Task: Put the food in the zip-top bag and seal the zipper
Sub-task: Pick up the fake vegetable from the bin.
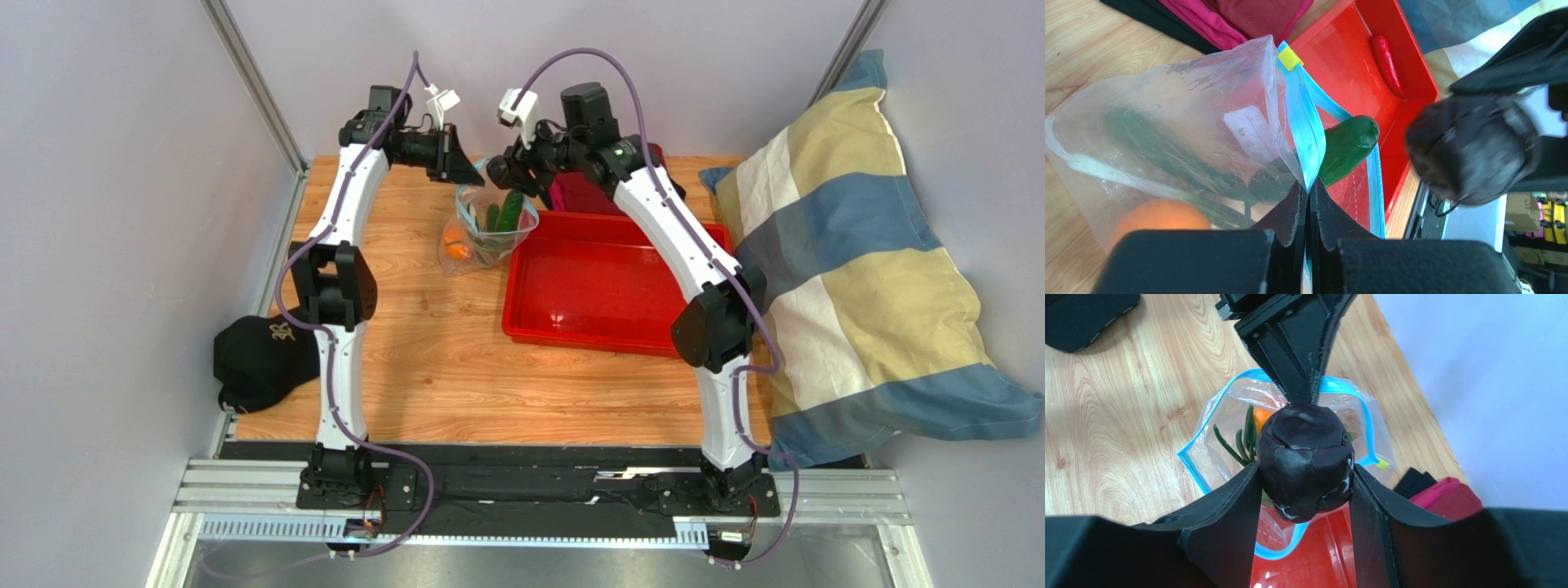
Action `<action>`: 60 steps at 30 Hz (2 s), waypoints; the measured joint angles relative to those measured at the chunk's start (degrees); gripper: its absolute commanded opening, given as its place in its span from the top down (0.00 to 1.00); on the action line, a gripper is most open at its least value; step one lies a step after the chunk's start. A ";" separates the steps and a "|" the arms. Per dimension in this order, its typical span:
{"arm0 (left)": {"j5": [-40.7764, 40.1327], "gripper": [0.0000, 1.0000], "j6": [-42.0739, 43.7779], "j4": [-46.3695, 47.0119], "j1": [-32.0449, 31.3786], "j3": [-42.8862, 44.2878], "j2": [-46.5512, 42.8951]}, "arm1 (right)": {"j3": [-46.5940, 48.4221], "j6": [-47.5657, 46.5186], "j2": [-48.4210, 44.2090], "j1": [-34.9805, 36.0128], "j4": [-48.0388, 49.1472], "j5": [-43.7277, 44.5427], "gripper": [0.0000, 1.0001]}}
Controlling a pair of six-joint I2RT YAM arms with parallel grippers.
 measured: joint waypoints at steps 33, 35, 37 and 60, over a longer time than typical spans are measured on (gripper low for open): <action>0.74 1.00 -2.36 1.79 0.61 -0.11 0.63 | -48.76 10.23 -26.14 -26.14 -17.14 20.31 0.27; 0.70 1.00 -2.43 2.03 0.61 -0.11 0.68 | -51.67 11.23 -25.70 -26.91 -17.66 22.77 0.27; 0.68 1.00 -2.56 2.29 0.61 -0.11 0.74 | -53.92 11.98 -25.57 -27.41 -17.27 24.98 0.27; 0.83 1.00 -2.78 2.58 0.72 -1.84 0.76 | -52.54 20.02 -12.72 -27.87 -5.49 28.70 1.00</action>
